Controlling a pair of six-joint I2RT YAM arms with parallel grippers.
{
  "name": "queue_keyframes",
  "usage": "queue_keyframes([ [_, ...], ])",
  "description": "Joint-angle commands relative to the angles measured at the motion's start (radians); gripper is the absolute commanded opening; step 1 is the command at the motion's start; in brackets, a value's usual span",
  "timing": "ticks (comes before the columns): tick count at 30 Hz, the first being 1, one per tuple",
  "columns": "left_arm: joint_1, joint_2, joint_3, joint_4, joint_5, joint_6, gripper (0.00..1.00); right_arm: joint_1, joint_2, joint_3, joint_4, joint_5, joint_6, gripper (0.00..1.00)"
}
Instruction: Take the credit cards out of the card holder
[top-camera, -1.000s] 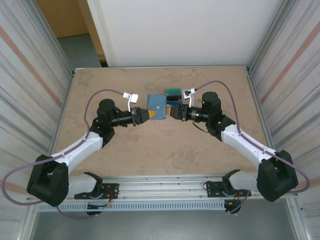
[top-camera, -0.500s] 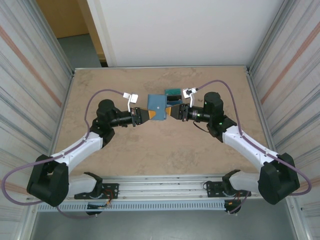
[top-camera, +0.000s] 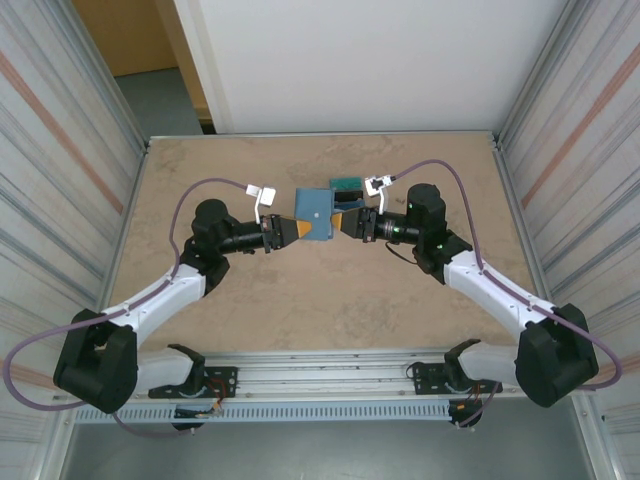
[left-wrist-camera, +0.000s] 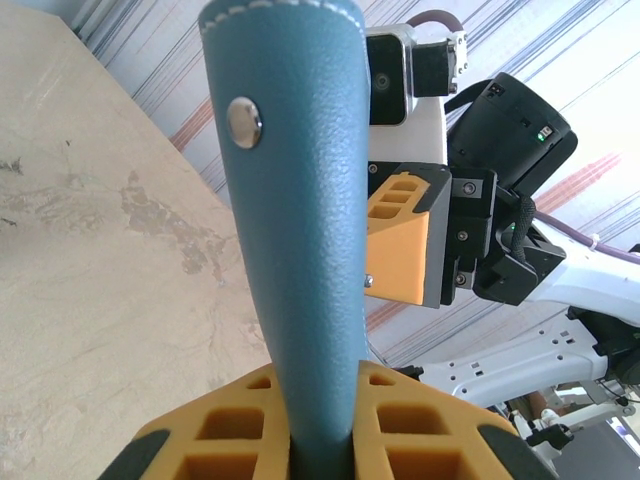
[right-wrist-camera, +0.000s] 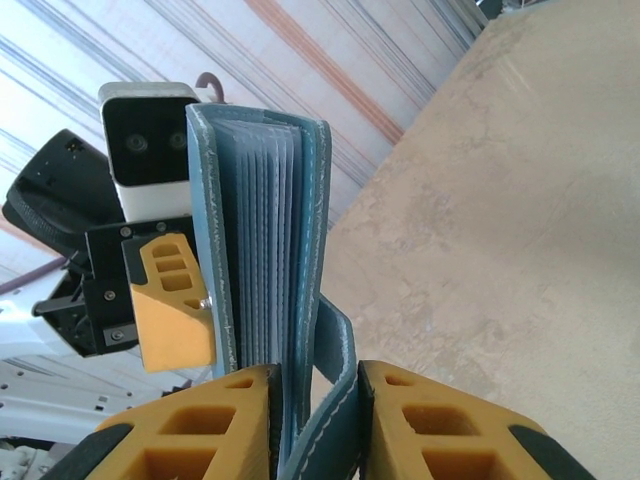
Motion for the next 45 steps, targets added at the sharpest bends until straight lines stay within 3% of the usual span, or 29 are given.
queue_keyframes([
  [1, -0.012, -0.033, 0.003, 0.075, 0.041, -0.007, 0.0, 0.005, 0.016, -0.007, 0.03, -0.017, 0.019, 0.27],
  [8, -0.02, -0.027, 0.007, 0.085, 0.044, -0.009, 0.0, 0.012, 0.051, -0.008, 0.118, -0.076, 0.061, 0.3],
  [20, -0.025, -0.033, 0.015, 0.095, 0.051, -0.01, 0.0, 0.021, 0.059, -0.01, 0.142, -0.113, 0.06, 0.26],
  [24, -0.035, -0.028, 0.023, 0.093, 0.056, -0.008, 0.0, 0.033, 0.068, -0.004, 0.155, -0.135, 0.06, 0.29],
  [31, -0.038, -0.024, 0.028, 0.032, 0.022, -0.003, 0.01, 0.045, 0.057, -0.004, 0.186, -0.153, 0.057, 0.07],
  [34, -0.039, -0.023, 0.027, -0.002, -0.002, 0.007, 0.15, 0.044, 0.044, -0.003, 0.163, -0.136, 0.051, 0.0],
  [37, -0.038, -0.014, 0.033, -0.029, -0.008, 0.012, 0.38, 0.046, 0.03, 0.023, 0.056, -0.08, 0.017, 0.0],
  [45, -0.043, 0.027, 0.06, -0.095, -0.012, 0.036, 0.69, 0.064, 0.006, 0.079, -0.14, 0.053, -0.044, 0.0],
])
